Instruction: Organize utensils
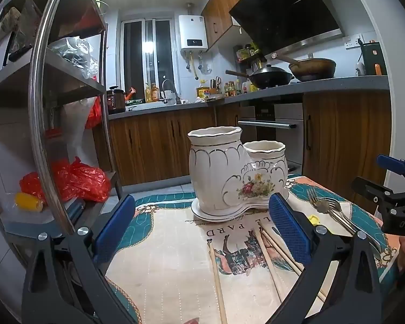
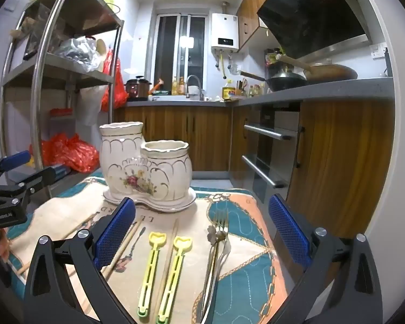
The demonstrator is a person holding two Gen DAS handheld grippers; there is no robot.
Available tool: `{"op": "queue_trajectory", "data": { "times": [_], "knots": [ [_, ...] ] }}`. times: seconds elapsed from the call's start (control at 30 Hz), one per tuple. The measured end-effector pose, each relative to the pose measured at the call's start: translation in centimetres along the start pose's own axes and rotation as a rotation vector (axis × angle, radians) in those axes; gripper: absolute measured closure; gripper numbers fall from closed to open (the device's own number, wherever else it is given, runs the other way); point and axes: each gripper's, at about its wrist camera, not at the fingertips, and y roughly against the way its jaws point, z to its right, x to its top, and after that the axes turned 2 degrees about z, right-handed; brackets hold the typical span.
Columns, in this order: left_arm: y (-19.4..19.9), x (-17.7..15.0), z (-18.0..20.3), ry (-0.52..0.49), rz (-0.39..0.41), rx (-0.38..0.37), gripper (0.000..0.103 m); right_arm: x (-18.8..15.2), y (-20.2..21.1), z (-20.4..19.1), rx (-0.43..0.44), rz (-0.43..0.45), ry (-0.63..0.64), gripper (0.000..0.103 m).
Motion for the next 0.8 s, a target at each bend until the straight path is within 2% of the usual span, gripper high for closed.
{"op": "queue_trajectory", "data": {
  "times": [0.8],
  "knots": [
    [0.09, 0.28, 0.34, -0.005, -0.003, 0.003, 0.005, -0.17, -0.20, -0.36, -0.004, 0.002, 0.011, 0.005]
  ]
}}
